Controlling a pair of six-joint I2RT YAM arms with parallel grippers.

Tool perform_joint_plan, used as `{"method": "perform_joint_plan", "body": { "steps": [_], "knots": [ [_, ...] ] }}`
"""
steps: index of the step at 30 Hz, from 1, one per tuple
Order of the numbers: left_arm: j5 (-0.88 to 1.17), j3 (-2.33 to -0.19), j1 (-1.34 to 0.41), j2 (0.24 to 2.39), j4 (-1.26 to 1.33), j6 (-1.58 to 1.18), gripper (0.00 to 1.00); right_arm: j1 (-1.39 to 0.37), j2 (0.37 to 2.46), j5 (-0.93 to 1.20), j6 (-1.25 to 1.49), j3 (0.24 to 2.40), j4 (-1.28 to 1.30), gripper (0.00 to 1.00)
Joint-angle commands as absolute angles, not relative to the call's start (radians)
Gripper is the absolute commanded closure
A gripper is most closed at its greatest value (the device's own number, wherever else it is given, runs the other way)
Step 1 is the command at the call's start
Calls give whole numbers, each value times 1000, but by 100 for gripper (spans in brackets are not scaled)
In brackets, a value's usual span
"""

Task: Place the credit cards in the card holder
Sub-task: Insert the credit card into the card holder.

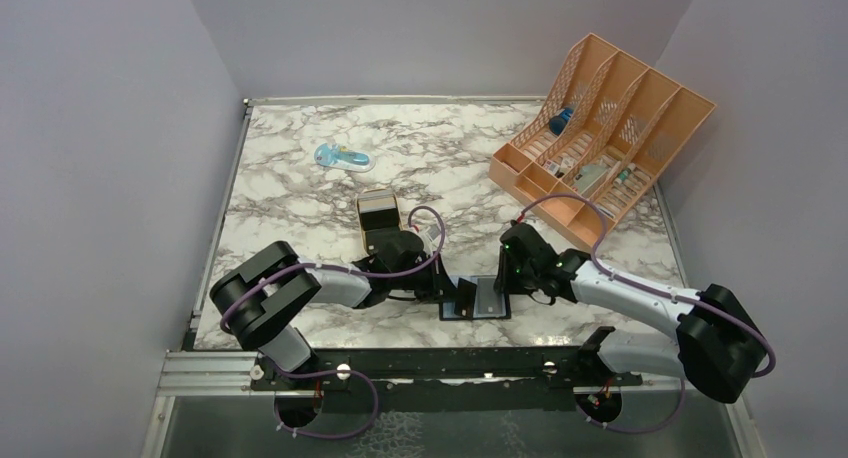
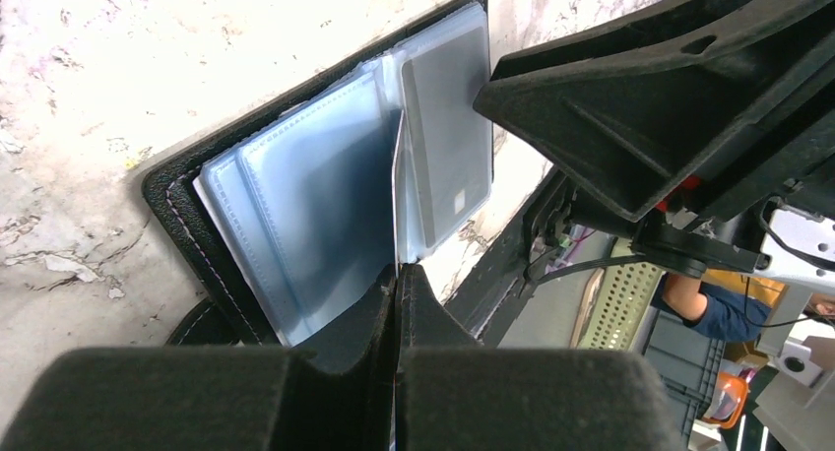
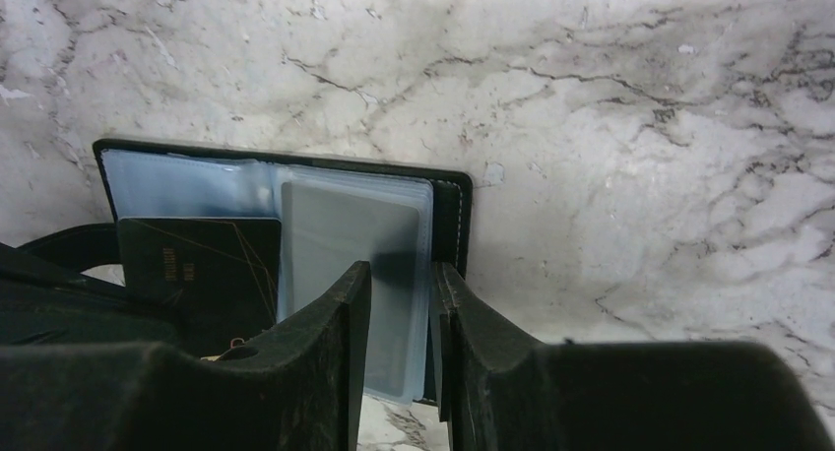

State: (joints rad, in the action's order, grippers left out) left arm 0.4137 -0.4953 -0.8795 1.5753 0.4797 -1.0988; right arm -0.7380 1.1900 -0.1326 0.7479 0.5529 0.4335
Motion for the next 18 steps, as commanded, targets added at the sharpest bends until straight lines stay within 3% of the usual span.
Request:
{"method": "perform_joint_plan", "body": {
  "steps": [1, 18],
  "knots": [
    [398, -506, -884, 1586, 529, -1114, 100, -734, 1186, -107, 799, 555, 489, 71],
    [423, -503, -885, 1628, 547, -1184, 100, -734, 1188, -63, 819, 500, 428, 75]
  ]
}}
